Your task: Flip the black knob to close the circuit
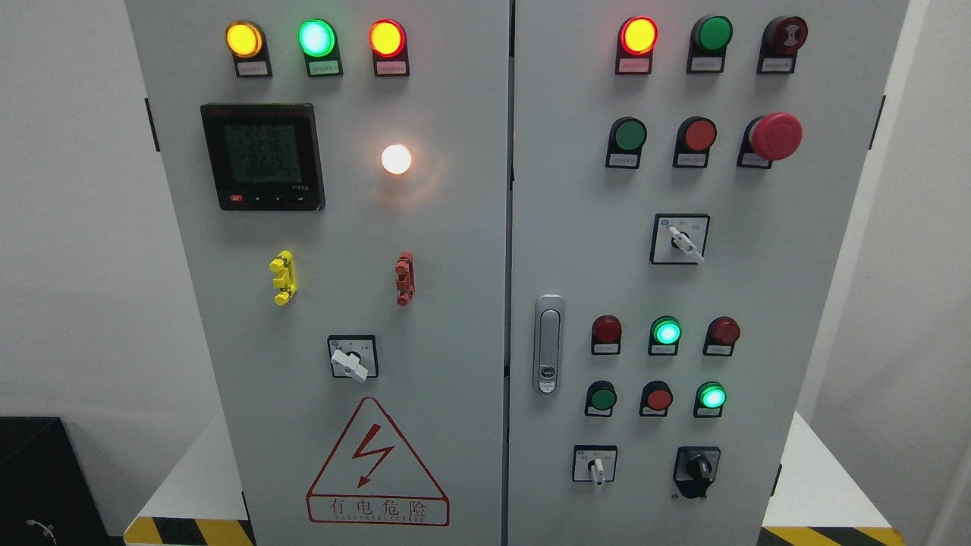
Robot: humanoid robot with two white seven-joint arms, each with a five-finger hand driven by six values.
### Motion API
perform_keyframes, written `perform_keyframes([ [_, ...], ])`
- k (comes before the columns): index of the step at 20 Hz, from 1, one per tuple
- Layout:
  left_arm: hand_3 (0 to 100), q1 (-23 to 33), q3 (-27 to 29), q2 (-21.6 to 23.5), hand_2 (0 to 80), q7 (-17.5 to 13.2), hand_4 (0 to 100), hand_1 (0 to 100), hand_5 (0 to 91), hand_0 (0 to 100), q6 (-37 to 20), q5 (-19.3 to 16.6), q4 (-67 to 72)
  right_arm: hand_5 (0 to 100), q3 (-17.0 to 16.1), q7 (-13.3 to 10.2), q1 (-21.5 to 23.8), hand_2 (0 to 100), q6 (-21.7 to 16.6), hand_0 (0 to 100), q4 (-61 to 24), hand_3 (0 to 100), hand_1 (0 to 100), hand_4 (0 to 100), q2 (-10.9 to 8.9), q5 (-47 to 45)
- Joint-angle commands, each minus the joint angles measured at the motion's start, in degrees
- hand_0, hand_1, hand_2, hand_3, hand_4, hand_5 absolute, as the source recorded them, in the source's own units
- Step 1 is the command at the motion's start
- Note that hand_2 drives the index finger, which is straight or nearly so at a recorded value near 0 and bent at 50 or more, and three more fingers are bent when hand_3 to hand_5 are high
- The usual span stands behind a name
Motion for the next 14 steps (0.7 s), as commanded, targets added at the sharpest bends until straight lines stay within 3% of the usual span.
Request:
perform_keyframes([
  [1, 0, 0.0, -1.23, 0.0, 0.0, 0.05, 0, 0, 0.0, 0, -0.02, -1.23, 1.23, 77, -3.93, 1.26, 0.19, 79, 0.46, 0, -19.63, 95, 20, 76, 0.78, 8.29],
  [4, 0, 0.0, -1.23, 0.0, 0.0, 0.05, 0, 0, 0.0, 0, 0.07, -1.23, 1.23, 78, -5.95, 1.62, 0.02, 80, 0.55, 0, -22.88, 98, 18, 77, 1.57, 12.08],
  [14, 0, 0.0, -1.14, 0.0, 0.0, 0.05, 0, 0, 0.0, 0, 0.07, -1.23, 1.23, 79, -6.75, 1.71, -1.74, 81, 7.58, 0, -32.73, 98, 21, 78, 1.84, 17.79],
])
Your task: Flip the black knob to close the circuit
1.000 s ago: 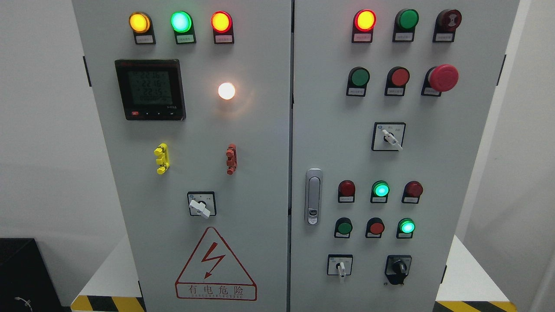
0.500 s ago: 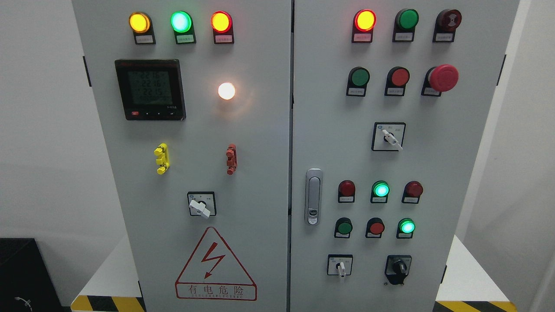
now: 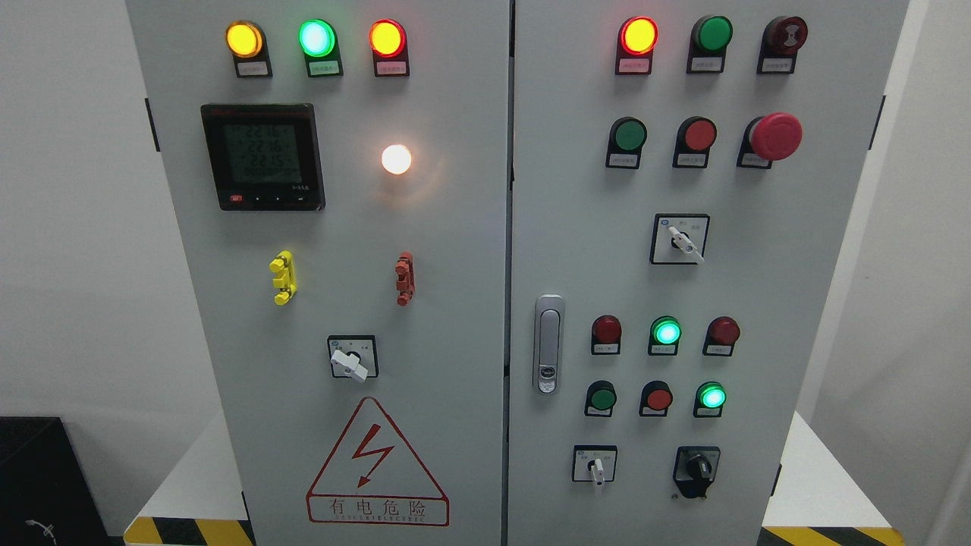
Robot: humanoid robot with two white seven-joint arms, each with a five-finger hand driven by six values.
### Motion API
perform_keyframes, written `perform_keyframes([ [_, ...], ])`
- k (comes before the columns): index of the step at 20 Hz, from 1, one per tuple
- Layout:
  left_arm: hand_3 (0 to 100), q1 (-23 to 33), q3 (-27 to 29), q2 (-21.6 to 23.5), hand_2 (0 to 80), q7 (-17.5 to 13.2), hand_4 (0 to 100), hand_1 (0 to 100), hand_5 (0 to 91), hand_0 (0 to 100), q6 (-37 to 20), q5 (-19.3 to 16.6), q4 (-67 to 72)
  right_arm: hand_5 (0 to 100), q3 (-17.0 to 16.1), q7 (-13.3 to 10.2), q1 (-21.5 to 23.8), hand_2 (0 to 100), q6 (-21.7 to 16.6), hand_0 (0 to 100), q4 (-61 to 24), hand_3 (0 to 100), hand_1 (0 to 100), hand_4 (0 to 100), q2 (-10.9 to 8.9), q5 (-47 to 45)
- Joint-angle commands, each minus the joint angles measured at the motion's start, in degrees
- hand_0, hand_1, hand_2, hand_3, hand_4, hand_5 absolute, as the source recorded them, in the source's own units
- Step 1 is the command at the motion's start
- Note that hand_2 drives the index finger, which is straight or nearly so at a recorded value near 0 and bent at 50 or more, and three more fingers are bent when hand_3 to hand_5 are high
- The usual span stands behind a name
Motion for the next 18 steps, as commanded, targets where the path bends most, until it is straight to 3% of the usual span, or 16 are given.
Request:
perform_keyframes([
  [1, 0, 0.0, -1.14, 0.0, 0.0, 0.05, 0, 0, 0.0, 0, 0.1, -1.14, 1.23, 79, -2.3, 0.07, -1.43, 81, 2.44, 0, -13.37, 98, 22, 78, 0.65, 5.14],
  [18, 0, 0.0, -1.14, 0.0, 0.0, 0.05, 0, 0, 0.0, 0, 0.1, -1.23, 1.23, 79, -2.04, 2.44, -9.34, 81, 9.21, 0, -17.68, 99, 17, 78, 0.82, 15.26],
])
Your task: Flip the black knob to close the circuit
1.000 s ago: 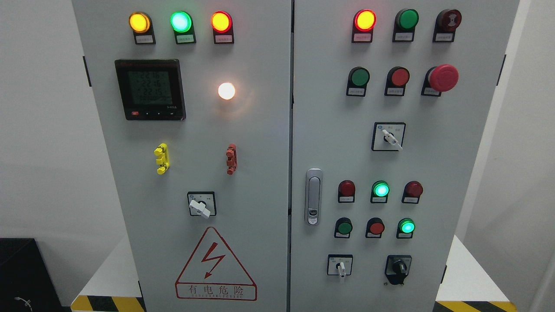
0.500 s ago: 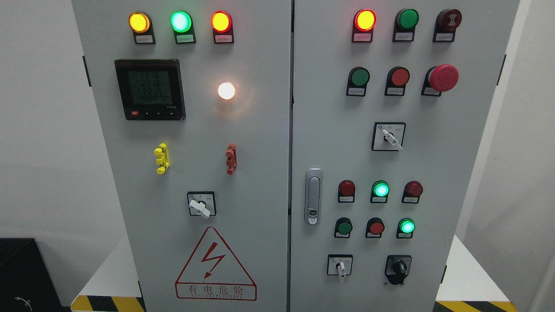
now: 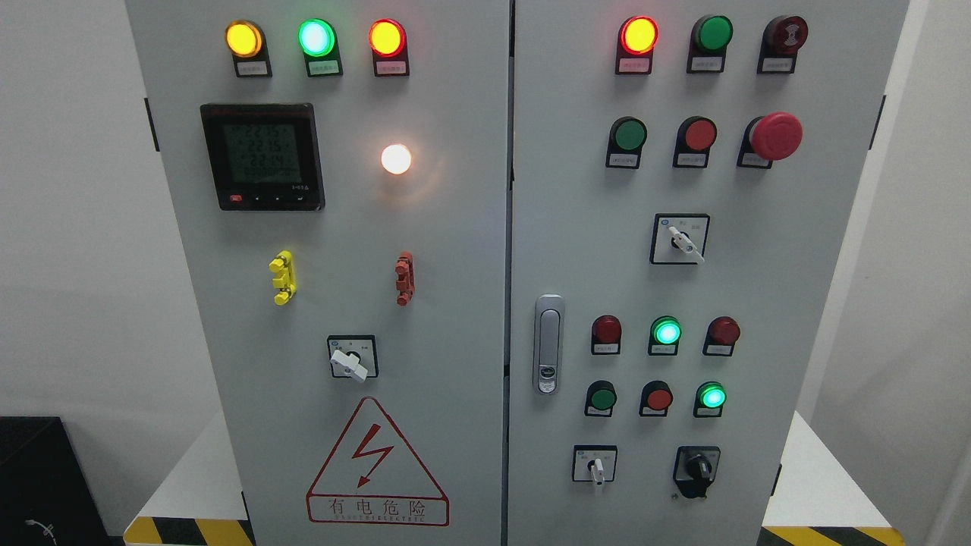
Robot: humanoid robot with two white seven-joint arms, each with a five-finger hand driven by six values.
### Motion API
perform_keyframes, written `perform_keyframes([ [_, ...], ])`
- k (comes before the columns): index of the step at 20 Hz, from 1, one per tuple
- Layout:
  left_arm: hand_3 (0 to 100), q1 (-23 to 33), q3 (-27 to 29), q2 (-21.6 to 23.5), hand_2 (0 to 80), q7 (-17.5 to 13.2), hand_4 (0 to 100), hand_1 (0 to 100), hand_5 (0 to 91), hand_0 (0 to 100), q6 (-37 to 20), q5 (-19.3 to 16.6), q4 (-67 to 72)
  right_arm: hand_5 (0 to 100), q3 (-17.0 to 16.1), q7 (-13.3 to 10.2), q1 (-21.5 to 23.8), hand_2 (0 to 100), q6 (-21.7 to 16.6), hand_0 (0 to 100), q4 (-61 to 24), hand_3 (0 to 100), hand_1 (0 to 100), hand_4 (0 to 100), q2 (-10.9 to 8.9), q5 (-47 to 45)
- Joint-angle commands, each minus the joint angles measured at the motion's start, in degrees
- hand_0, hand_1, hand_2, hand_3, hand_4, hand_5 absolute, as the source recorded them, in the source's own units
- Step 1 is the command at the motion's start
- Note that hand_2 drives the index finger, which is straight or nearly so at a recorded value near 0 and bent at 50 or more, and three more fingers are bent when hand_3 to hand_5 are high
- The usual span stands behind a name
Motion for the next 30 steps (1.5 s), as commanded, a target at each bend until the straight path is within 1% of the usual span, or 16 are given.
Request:
perform_keyframes([
  [1, 0, 0.0, -1.23, 0.0, 0.0, 0.05, 0, 0, 0.0, 0, -0.07, -1.14, 1.23, 79, -0.32, 0.88, -2.63, 81, 1.43, 0, -4.87, 99, 16, 78, -0.02, 3.09],
  [2, 0, 0.0, -1.14, 0.0, 0.0, 0.05, 0, 0, 0.0, 0, 0.02, -1.23, 1.23, 79, -0.32, 1.5, -2.98, 81, 1.6, 0, -4.87, 99, 14, 78, -0.02, 3.18],
  [4, 0, 0.0, -1.14, 0.0, 0.0, 0.05, 0, 0, 0.0, 0, 0.02, -1.14, 1.23, 79, -0.41, 1.68, -3.94, 80, 2.39, 0, -4.87, 99, 12, 78, -0.02, 3.53],
  [6, 0, 0.0, -1.14, 0.0, 0.0, 0.05, 0, 0, 0.0, 0, -0.07, -1.14, 1.23, 79, -0.41, 1.86, -5.18, 80, 3.19, 0, -4.78, 99, 10, 78, -0.46, 3.62],
  [9, 0, 0.0, -1.14, 0.0, 0.0, 0.05, 0, 0, 0.0, 0, 0.02, -1.23, 1.23, 79, -0.41, 3.26, -7.37, 80, 4.68, 0, -4.43, 99, 10, 78, -1.42, 4.23],
  [13, 0, 0.0, -1.14, 0.0, 0.0, 0.05, 0, 0, 0.0, 0, 0.02, -1.14, 1.23, 79, -0.41, 3.35, -10.18, 80, 6.09, 0, -3.29, 99, 10, 78, -2.3, 5.02],
  [17, 0, 0.0, -1.23, 0.0, 0.0, 0.05, 0, 0, 0.0, 0, 0.02, -1.23, 1.23, 79, -0.41, 3.61, -11.95, 80, 6.88, 0, -2.14, 98, 10, 78, -3.27, 6.52],
  [18, 0, 0.0, -1.23, 0.0, 0.0, 0.05, 0, 0, 0.0, 0, 0.02, -1.23, 1.23, 79, -0.41, 4.49, -12.21, 80, 7.14, 0, -2.14, 98, 10, 78, -3.45, 6.52],
  [19, 0, 0.0, -1.23, 0.0, 0.0, 0.05, 0, 0, 0.0, 0, -0.07, -1.23, 1.23, 79, -0.41, 4.84, -12.39, 80, 7.67, 0, -2.14, 98, 10, 78, -3.53, 6.61],
  [25, 0, 0.0, -1.23, 0.0, 0.0, 0.05, 0, 0, 0.0, 0, -0.07, -1.23, 1.23, 79, -0.32, 5.11, -14.67, 80, 8.9, 0, -1.53, 98, 10, 78, -4.15, 6.69],
  [30, 0, 0.0, -1.23, 0.0, 0.0, 0.05, 0, 0, 0.0, 0, -0.07, -1.23, 1.23, 79, -0.32, 5.11, -16.87, 79, 11.97, 0, 0.23, 98, 11, 78, -4.32, 6.69],
])
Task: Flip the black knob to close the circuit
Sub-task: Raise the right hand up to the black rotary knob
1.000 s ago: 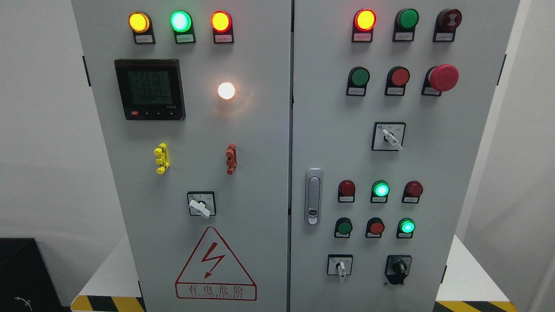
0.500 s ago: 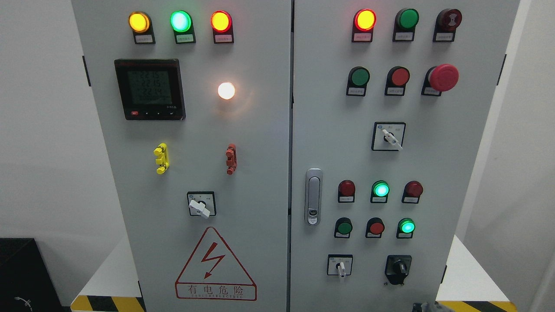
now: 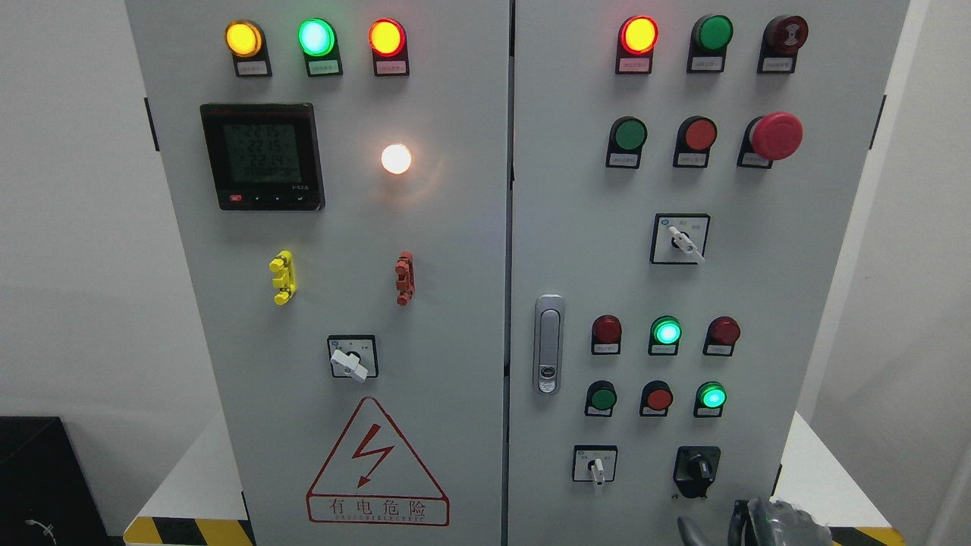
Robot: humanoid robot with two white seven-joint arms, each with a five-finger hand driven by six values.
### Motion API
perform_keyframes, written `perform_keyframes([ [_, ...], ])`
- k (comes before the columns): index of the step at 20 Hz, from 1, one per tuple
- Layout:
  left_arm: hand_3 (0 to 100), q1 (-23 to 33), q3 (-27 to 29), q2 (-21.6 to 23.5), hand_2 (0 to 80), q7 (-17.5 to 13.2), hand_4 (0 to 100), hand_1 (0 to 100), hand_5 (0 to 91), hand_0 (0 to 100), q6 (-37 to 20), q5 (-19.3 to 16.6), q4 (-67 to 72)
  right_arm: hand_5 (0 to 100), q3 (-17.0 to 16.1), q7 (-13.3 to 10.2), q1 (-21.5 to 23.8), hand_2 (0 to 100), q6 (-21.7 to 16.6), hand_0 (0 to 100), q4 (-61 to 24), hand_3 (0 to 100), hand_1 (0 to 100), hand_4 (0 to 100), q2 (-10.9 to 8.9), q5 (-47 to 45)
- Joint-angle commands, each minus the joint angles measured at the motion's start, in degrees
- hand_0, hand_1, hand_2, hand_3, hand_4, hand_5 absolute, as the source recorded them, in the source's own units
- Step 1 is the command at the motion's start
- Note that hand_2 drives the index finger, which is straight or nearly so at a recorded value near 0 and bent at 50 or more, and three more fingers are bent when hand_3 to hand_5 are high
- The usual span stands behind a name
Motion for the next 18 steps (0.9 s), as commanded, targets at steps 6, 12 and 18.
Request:
perform_keyframes([
  [6, 0, 0.0, -1.14, 0.0, 0.0, 0.05, 0, 0, 0.0, 0, -0.12, -1.23, 1.23, 79, 0.28, 0.1, -3.78, 79, 2.37, 0, 3.04, 97, 12, 78, -0.22, 1.33],
  [12, 0, 0.0, -1.14, 0.0, 0.0, 0.05, 0, 0, 0.0, 0, -0.12, -1.23, 1.23, 79, 0.55, 0.1, -4.49, 79, 3.08, 0, 3.21, 97, 12, 78, -0.31, 1.42],
  [18, 0, 0.0, -1.14, 0.0, 0.0, 0.05, 0, 0, 0.0, 0, -0.12, -1.23, 1.23, 79, 0.63, 0.1, -4.58, 79, 3.69, 0, 3.21, 97, 13, 78, -0.31, 1.6],
])
